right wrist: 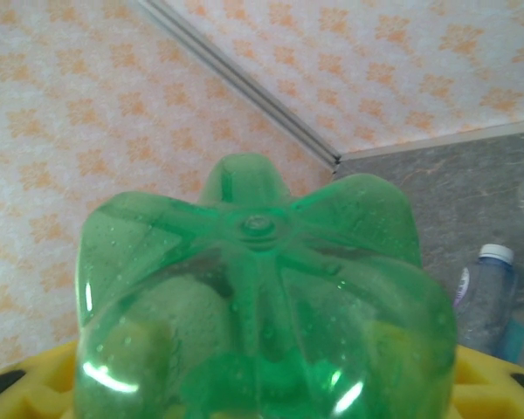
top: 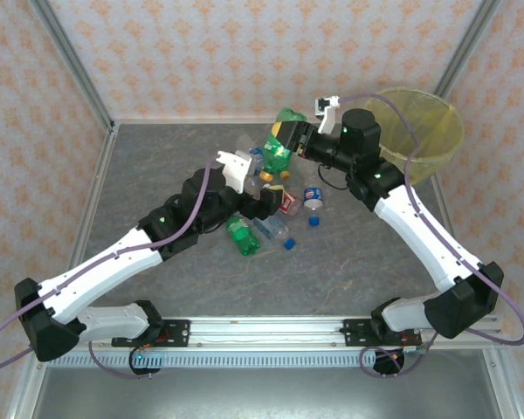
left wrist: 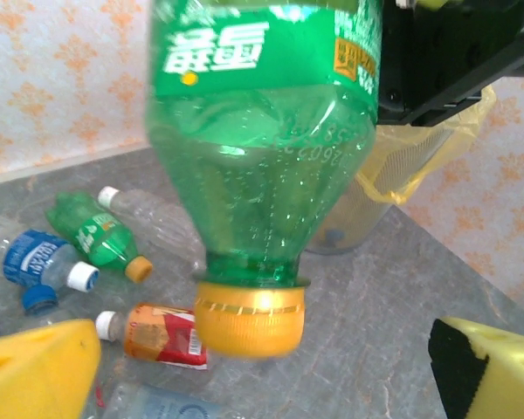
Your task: Put the plastic bottles in the bin
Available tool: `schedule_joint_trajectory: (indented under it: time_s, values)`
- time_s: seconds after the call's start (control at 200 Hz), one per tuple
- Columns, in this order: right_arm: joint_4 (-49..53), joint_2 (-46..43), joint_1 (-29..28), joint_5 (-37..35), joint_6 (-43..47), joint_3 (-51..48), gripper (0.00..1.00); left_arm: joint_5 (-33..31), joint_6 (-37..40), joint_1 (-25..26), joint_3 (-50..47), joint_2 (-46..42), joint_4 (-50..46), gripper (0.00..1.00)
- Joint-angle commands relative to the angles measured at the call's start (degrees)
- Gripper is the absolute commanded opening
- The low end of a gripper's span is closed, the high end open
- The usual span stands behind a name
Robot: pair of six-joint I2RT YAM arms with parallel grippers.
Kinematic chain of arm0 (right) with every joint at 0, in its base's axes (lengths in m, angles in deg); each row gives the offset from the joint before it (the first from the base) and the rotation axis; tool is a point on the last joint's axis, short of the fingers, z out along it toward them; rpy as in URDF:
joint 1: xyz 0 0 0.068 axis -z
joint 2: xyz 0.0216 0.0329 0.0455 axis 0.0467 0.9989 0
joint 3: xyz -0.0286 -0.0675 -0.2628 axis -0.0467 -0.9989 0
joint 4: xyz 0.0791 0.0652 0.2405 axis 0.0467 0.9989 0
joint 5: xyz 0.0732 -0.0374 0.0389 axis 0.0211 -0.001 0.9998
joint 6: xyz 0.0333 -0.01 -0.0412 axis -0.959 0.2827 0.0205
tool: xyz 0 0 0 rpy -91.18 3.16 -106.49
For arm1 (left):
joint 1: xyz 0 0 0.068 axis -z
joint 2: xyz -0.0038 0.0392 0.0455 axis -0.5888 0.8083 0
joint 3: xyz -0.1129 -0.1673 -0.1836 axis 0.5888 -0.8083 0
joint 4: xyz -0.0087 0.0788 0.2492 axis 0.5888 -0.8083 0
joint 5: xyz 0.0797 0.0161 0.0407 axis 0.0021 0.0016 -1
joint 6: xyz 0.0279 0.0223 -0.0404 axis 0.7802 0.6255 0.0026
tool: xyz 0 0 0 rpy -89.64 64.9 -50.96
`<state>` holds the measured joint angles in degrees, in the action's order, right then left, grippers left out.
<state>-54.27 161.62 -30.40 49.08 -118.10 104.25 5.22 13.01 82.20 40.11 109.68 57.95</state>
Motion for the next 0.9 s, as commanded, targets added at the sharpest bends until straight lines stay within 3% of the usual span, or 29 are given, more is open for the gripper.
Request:
schedule_joint_trajectory:
  time_s: [0.0,0.36,0.591,0.896]
  values:
    - [2.0,-1.3,2.1,-5.7,-0.6,2.2,0.44,-3.5,-0.7,-0.2,-2.1,-3.1,3.1,0.99]
    - [9.7,-4.5,17.2,-15.4,-1.9,4.9,0.44,-8.0,-7.3,-3.2,-6.9,-8.1,1.7,0.99]
    - [13.7,-4.5,27.5,-21.6,-1.0,6.5,0.44,-7.6,-9.4,-4.9,-8.1,-9.5,0.7,0.99]
    - [15.2,-2.5,34.6,-32.0,2.5,9.0,0.45,-7.7,-9.8,-6.6,-5.1,-6.9,-0.8,0.99]
